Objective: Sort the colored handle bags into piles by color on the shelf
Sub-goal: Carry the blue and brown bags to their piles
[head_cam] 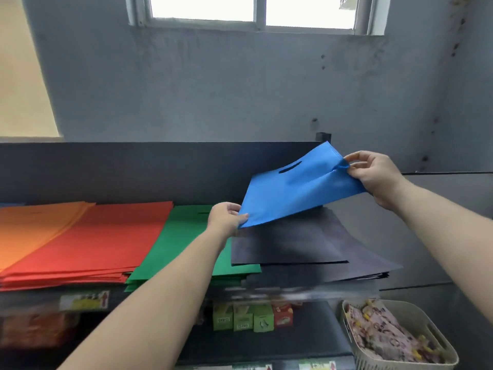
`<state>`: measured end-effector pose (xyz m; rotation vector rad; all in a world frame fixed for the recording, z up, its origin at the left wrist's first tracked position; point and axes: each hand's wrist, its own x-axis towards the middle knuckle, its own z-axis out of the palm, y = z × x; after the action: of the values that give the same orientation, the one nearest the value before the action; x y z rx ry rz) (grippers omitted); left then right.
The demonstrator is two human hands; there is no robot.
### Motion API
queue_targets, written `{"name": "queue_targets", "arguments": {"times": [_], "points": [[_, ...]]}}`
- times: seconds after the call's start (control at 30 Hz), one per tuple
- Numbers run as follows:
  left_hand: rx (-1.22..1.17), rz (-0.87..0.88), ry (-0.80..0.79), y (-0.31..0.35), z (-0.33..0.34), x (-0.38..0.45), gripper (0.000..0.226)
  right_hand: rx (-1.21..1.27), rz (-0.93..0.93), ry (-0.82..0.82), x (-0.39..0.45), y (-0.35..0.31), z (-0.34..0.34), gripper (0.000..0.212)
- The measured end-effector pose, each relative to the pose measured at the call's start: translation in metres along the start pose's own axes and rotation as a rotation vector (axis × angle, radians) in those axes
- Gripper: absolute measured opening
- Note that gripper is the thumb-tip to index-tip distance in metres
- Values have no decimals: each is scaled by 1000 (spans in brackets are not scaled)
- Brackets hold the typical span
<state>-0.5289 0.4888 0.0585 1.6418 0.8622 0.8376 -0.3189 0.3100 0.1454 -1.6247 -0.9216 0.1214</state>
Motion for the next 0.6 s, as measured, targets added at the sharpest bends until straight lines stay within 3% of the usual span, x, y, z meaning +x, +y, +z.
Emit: {"name": "queue_targets", "arguments": {"times": [0.27, 0.6], "points": [[294, 278, 400, 7, -136, 5, 25, -211, -19, -84, 4, -21, 113, 15], [495, 279, 653, -25, -361, -8, 23, -266, -130, -235, -23, -116, 335, 17]]}}
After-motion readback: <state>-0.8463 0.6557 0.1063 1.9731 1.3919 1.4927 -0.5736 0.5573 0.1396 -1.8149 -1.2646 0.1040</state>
